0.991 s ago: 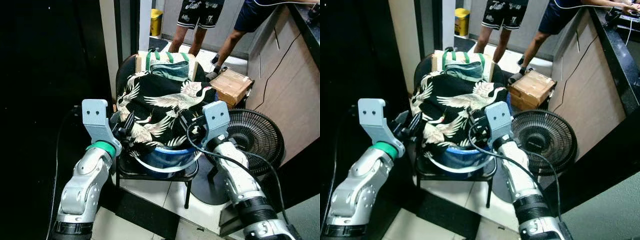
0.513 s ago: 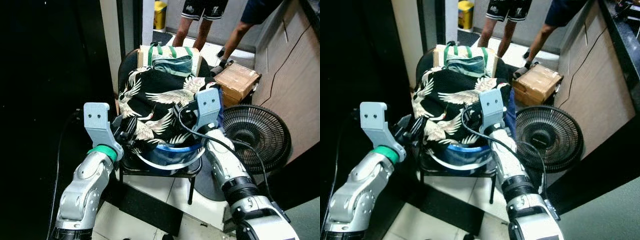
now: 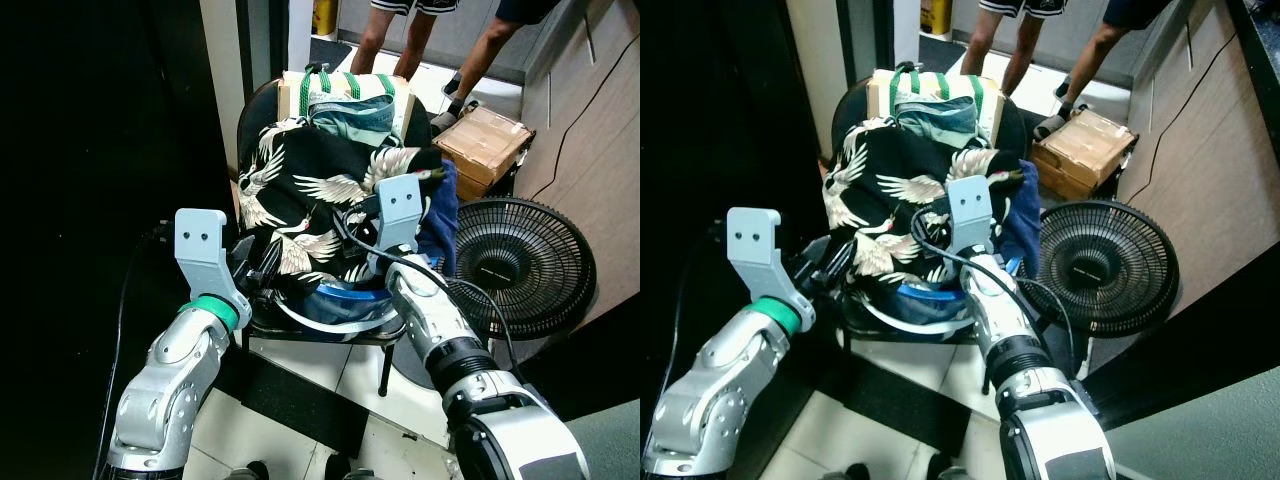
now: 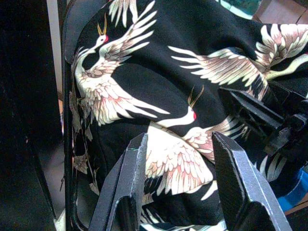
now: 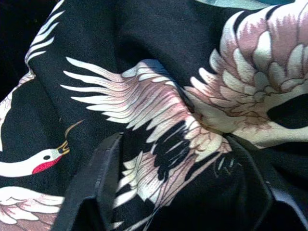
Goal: Clothes washing
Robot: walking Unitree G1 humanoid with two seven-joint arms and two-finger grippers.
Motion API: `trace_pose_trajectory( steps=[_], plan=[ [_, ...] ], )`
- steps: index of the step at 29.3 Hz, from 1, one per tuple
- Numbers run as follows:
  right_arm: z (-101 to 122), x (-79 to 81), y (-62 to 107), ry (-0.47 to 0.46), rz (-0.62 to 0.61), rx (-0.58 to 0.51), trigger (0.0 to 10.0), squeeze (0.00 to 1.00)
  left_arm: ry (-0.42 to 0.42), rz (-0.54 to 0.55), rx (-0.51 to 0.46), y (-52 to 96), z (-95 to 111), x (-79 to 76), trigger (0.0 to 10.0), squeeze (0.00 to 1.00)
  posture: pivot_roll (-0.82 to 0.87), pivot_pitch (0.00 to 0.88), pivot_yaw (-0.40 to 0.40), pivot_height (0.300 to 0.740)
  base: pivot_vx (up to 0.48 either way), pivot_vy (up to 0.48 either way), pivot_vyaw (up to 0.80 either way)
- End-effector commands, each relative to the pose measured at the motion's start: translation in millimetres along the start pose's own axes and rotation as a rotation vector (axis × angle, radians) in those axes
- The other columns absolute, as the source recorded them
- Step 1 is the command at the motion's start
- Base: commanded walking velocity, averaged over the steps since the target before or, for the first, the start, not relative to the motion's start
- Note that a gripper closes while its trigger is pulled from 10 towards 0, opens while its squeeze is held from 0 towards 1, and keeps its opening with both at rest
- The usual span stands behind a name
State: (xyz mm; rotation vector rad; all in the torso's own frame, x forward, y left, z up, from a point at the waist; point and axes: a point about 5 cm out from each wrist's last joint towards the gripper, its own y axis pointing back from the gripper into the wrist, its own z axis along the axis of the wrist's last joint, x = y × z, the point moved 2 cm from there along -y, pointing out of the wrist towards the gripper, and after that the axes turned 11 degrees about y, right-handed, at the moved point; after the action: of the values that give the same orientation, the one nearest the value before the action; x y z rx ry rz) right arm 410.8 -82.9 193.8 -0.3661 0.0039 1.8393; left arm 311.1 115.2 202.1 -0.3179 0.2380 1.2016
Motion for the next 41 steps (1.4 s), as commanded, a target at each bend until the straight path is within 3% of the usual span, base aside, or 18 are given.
trace_pose_trajectory(
  steps=[1,25,34,37,38,39,41],
  plan=[
    [-5,0.5,1.1,-0.018,0.003,0.012,0.0,0.00,0.005,0.003,0.021,3.6,-4,0.9,10.0,0.00,0.07,0.217,0.008,0.740,0.000,0.000,0.00],
    [0,-13.6,-1.3,-0.054,-0.044,-0.025,0.0,0.00,0.004,0.006,0.011,-0.1,-1,1.3,10.0,0.00,0.07,0.201,0.011,0.740,0.000,0.000,0.00],
    [15,-28.6,-6.7,-0.062,-0.097,-0.070,0.0,0.00,0.001,0.007,-0.010,-4.8,2,2.6,10.0,0.00,0.06,0.173,0.005,0.740,0.000,0.000,0.00],
    [31,-52.6,-10.6,-0.134,-0.236,-0.106,0.0,0.00,0.001,0.010,-0.020,-6.3,3,3.3,10.0,0.00,0.06,0.152,-0.003,0.740,0.000,0.000,0.00],
    [71,-85.3,-17.3,-0.189,-0.358,-0.214,0.0,0.00,-0.001,0.018,-0.036,-8.8,6,4.9,10.0,0.00,0.05,0.129,-0.005,0.740,0.000,0.000,0.00],
    [71,-85.3,-17.3,-0.189,-0.358,-0.214,0.0,0.00,-0.001,0.018,-0.036,-8.8,6,4.9,10.0,0.00,0.05,0.129,-0.005,0.740,0.000,0.000,0.00],
    [119,-112.6,-20.3,-0.215,-0.418,-0.345,0.0,0.00,-0.003,0.023,-0.049,-11.2,8,6.3,10.0,0.00,0.05,0.118,-0.009,0.740,0.000,0.000,0.00]
  ],
)
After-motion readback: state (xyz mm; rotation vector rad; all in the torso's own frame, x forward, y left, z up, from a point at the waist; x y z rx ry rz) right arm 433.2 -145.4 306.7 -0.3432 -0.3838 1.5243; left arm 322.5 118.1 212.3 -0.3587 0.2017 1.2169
